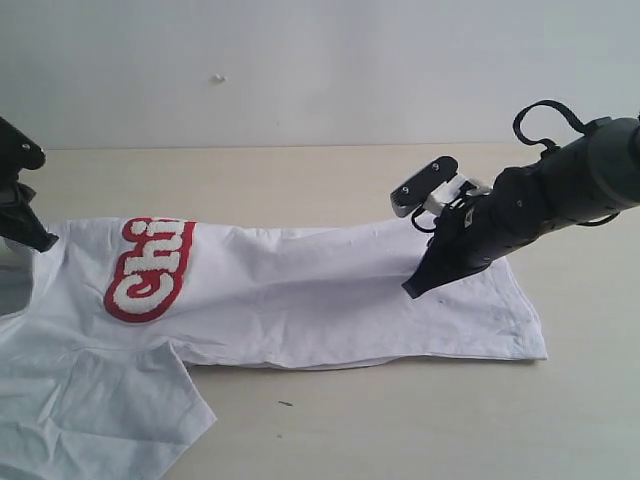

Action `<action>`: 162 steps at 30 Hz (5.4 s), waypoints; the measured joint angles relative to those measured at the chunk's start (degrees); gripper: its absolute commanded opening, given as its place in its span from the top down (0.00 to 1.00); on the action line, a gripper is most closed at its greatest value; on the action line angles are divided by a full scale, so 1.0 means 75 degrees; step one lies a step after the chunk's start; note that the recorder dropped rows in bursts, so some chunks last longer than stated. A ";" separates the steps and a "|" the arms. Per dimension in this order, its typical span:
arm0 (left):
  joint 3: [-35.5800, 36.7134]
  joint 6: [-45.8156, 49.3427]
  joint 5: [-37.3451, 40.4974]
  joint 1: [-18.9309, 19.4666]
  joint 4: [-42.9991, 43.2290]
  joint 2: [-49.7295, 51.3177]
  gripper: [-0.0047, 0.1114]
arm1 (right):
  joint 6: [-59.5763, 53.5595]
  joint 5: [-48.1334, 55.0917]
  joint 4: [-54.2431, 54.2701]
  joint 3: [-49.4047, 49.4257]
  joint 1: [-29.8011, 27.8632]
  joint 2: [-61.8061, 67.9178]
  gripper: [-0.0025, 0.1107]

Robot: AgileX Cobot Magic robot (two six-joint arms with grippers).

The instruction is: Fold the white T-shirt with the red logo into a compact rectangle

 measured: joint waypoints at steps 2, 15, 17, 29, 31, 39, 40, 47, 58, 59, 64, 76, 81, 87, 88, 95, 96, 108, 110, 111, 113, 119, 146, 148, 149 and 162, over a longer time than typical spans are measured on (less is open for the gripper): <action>-0.0021 0.0131 -0.0021 0.0050 -0.0017 0.0014 0.96 | -0.0002 -0.0035 0.0000 0.0000 -0.0016 0.0005 0.98; -0.0068 -0.1187 0.2550 -0.1443 -0.0046 -0.0914 0.96 | 0.0057 -0.0335 -0.0027 0.0000 -0.0043 0.0034 0.98; -0.0068 -0.1237 0.3425 -0.1678 -0.0046 -0.0883 0.96 | 0.0156 -0.0335 -0.0027 0.0000 -0.0043 0.0034 0.98; -0.0068 -0.1304 0.4068 -0.1048 0.0026 -0.0549 0.96 | 0.0287 -0.0304 0.0360 0.0000 -0.0043 0.0034 0.98; -0.0068 -0.1327 0.3772 -0.0694 0.0053 -0.0549 0.96 | 0.0287 -0.0289 0.0360 0.0000 -0.0043 0.0034 0.98; -0.0068 -0.1328 0.2897 0.0147 0.0053 0.0019 0.96 | 0.0287 -0.0304 0.0360 0.0000 -0.0043 0.0034 0.98; -0.0068 -0.1328 0.2652 0.0137 0.0072 0.0140 0.96 | 0.0287 -0.0304 0.0360 0.0000 -0.0043 0.0034 0.98; -0.0074 -0.1450 0.1528 0.0151 0.0007 0.0453 0.96 | 0.0359 -0.0275 0.0360 0.0045 -0.0060 -0.0130 0.98; -0.0074 -0.1509 0.1530 0.0151 0.0007 -0.0269 0.96 | 0.0510 -0.0673 0.0360 0.0045 -0.0649 -0.0247 0.98; -0.0074 -0.1523 0.1614 0.0151 0.0007 -0.0435 0.96 | 0.0530 -0.0688 0.0360 0.0045 -0.0730 -0.0208 0.98; -0.0074 -0.1616 0.2529 0.0088 0.0007 -0.1102 0.96 | 0.0565 -0.1046 0.0360 0.0045 -0.0863 0.0059 0.98; -0.0074 -0.1133 0.7757 -0.0930 -0.0080 -0.1523 0.96 | 0.0582 -0.1264 0.0360 -0.0033 -0.0875 0.0125 0.98; -0.0022 -0.0749 0.8238 -0.1979 -0.0203 -0.1725 0.96 | 0.0600 -0.1170 0.0488 -0.0033 -0.0875 0.0125 0.98; 0.0368 -0.0453 0.8238 -0.3268 -0.0180 -0.2361 0.96 | 0.0632 -0.1154 0.0792 -0.0033 -0.0875 0.0125 0.98; 0.0483 -0.0437 0.8238 -0.3425 -0.0107 -0.2484 0.96 | 0.0632 -0.1143 0.0884 -0.0033 -0.0875 0.0125 0.98; 0.1318 -0.0404 0.8298 -0.4017 -0.0125 -0.3471 0.96 | 0.0632 -0.1143 0.1484 -0.0033 -0.0875 0.0125 0.98; 0.1443 -0.0404 0.8370 -0.4062 -0.0229 -0.3604 0.96 | 0.0632 -0.1143 0.1519 -0.0033 -0.0875 0.0125 0.98; 0.2531 -0.0386 0.8771 -0.4333 -0.1870 -0.4152 0.78 | 0.0632 -0.1053 0.1963 -0.0046 -0.0875 0.0141 0.98; 0.2706 -0.0365 0.8640 -0.4333 -0.1956 -0.4152 0.61 | 0.0632 -0.1047 0.2017 -0.0046 -0.0875 0.0141 0.98; 0.2770 -0.0326 0.8582 -0.4333 -0.1971 -0.4152 0.48 | 0.0632 -0.1042 0.2038 -0.0046 -0.0875 0.0141 0.98; 0.2913 -0.0238 0.8483 -0.4333 -0.1971 -0.4164 0.33 | 0.0632 -0.1030 0.2052 -0.0046 -0.0875 0.0141 0.98; 0.3375 -0.0170 0.7916 -0.4333 -0.1951 -0.4164 0.42 | 0.0632 -0.1030 0.2103 -0.0046 -0.0875 0.0141 0.98; 0.3344 0.0219 0.7334 -0.4333 -0.1496 -0.3088 0.96 | 0.0632 -0.0940 0.2164 -0.0046 -0.0875 0.0141 0.98; 0.3012 0.0219 0.8072 -0.4333 -0.1527 -0.3067 0.96 | 0.0632 -0.0940 0.2164 -0.0046 -0.0875 0.0141 0.98; 0.2837 0.0219 0.8475 -0.4333 -0.1527 -0.3067 0.96 | 0.0632 -0.0940 0.2164 -0.0046 -0.0875 0.0141 0.98; 0.1100 0.0219 0.9498 -0.4333 0.0145 -0.3433 0.96 | 0.0632 -0.0899 0.2164 -0.0046 -0.0875 0.0158 0.98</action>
